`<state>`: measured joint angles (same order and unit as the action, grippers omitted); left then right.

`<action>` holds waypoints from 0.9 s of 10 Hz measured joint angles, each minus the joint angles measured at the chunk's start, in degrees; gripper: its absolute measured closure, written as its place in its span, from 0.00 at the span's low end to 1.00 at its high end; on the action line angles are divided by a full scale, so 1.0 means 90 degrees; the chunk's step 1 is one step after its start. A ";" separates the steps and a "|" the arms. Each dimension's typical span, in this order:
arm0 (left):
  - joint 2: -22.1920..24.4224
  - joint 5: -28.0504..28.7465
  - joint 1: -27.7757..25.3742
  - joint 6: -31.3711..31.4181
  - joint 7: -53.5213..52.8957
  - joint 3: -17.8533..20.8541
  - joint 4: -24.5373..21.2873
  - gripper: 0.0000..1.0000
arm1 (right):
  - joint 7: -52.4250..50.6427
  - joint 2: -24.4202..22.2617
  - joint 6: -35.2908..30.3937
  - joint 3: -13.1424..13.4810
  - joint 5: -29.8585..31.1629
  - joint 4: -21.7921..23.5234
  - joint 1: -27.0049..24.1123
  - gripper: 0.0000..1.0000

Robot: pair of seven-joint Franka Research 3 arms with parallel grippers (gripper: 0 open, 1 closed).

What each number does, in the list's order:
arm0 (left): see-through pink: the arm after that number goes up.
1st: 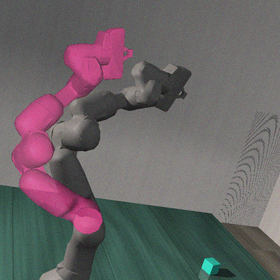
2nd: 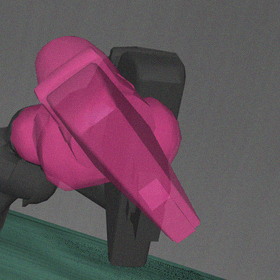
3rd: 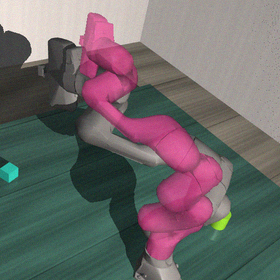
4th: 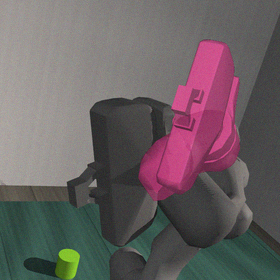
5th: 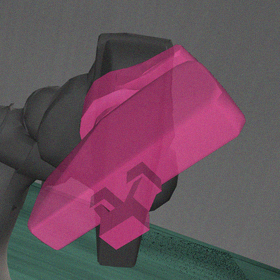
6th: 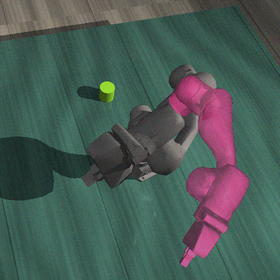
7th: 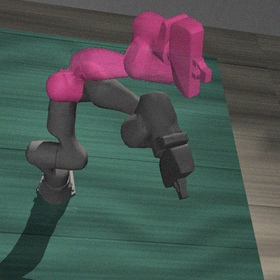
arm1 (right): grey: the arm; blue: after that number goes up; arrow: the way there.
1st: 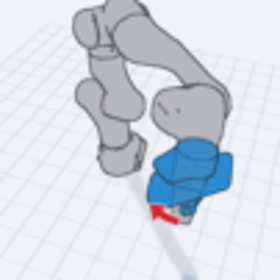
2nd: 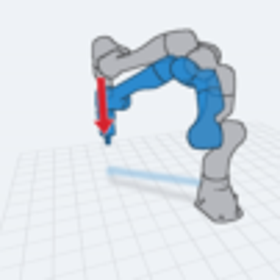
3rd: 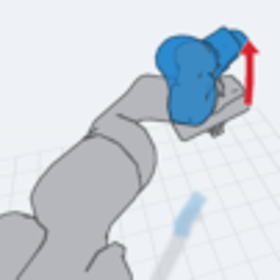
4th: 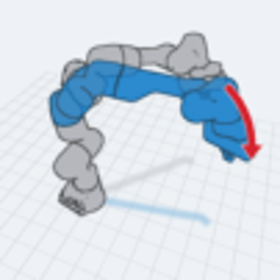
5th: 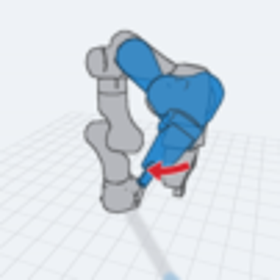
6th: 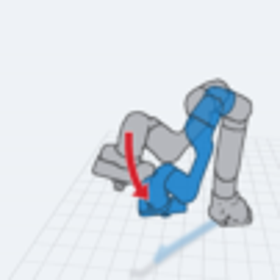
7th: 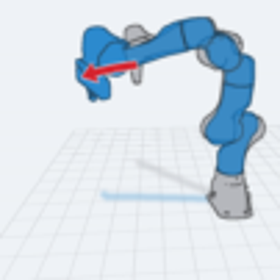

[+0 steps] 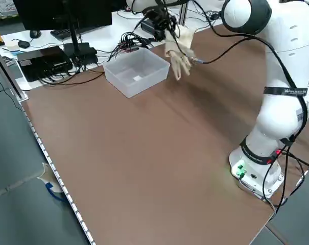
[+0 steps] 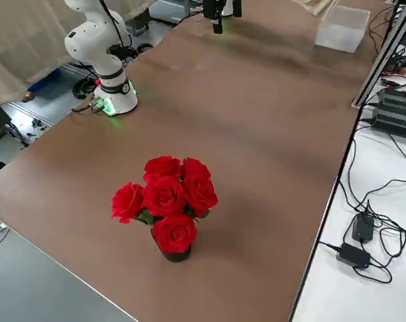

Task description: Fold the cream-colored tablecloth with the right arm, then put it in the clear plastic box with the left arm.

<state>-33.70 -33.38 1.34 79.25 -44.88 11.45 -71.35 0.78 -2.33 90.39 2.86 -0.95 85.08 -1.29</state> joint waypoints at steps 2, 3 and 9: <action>-0.0354 0.0071 0.0013 0.0002 -0.0552 0.0369 0.0403 0.85 | 0.0003 0.0000 -0.0003 -0.0002 0.0000 0.0002 0.0001 0.00; -0.0523 0.0208 0.0013 0.0011 -0.0715 0.0443 0.0663 0.85 | 0.0003 0.0000 -0.0003 -0.0002 0.0000 0.0003 0.0001 0.00; -0.1096 0.1507 0.0270 0.1451 -0.1202 0.0516 0.1077 0.85 | 0.0004 0.0001 -0.0003 -0.0002 0.0000 0.0012 0.0001 0.00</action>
<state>-43.56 -19.82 3.77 92.31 -55.69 16.09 -61.66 0.82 -2.32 90.37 2.84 -0.95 85.19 -1.28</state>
